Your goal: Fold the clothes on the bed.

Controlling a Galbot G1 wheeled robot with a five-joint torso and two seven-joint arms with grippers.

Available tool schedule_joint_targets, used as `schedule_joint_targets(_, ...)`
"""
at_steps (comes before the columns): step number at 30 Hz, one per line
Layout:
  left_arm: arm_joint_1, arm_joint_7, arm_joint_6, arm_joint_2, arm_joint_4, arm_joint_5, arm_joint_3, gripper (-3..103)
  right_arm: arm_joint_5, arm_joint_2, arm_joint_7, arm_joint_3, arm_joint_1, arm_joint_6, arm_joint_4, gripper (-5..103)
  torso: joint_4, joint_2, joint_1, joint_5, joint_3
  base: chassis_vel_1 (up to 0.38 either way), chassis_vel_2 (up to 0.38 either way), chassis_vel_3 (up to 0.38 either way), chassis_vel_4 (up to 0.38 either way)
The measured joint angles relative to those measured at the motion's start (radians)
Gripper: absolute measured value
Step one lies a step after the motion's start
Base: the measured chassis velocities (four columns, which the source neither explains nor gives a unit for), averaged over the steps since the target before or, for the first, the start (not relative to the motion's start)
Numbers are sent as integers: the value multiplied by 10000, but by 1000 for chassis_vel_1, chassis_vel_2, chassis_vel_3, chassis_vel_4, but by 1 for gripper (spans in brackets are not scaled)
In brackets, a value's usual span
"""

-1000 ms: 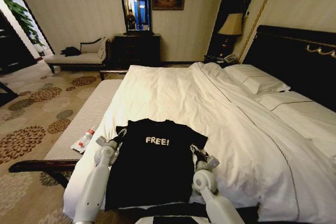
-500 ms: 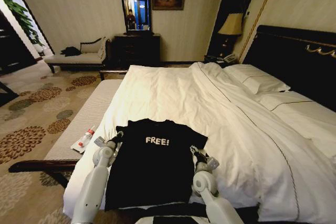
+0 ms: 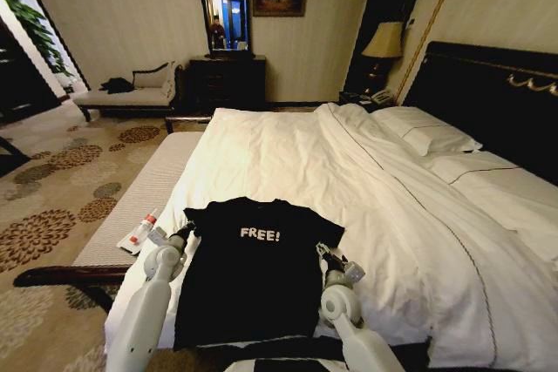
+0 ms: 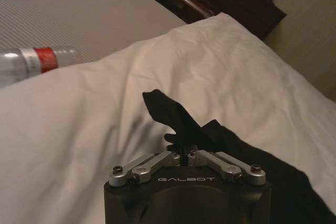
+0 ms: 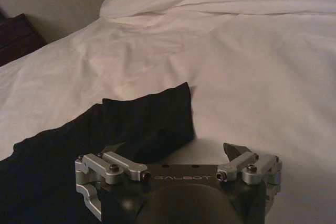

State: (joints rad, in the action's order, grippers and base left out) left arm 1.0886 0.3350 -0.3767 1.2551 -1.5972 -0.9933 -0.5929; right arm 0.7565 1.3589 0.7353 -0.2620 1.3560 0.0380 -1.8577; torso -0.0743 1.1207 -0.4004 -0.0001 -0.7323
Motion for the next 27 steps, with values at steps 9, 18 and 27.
schedule_joint_targets(9,180,226,-161,73,-188,50,-297,29,-104,14,0,16,140,2,-52,100,0,0,0,1,0,0,0,0,0)
schedule_joint_targets(18,898,95,-106,96,-1401,-788,-1163,68,-152,-6,-3,-43,301,2,-188,100,0,0,1,2,1,0,0,0,0)
schedule_joint_targets(27,1147,-71,86,158,-854,-365,-1128,97,-158,-6,-2,-31,357,1,-301,100,1,0,0,1,0,0,0,0,0)
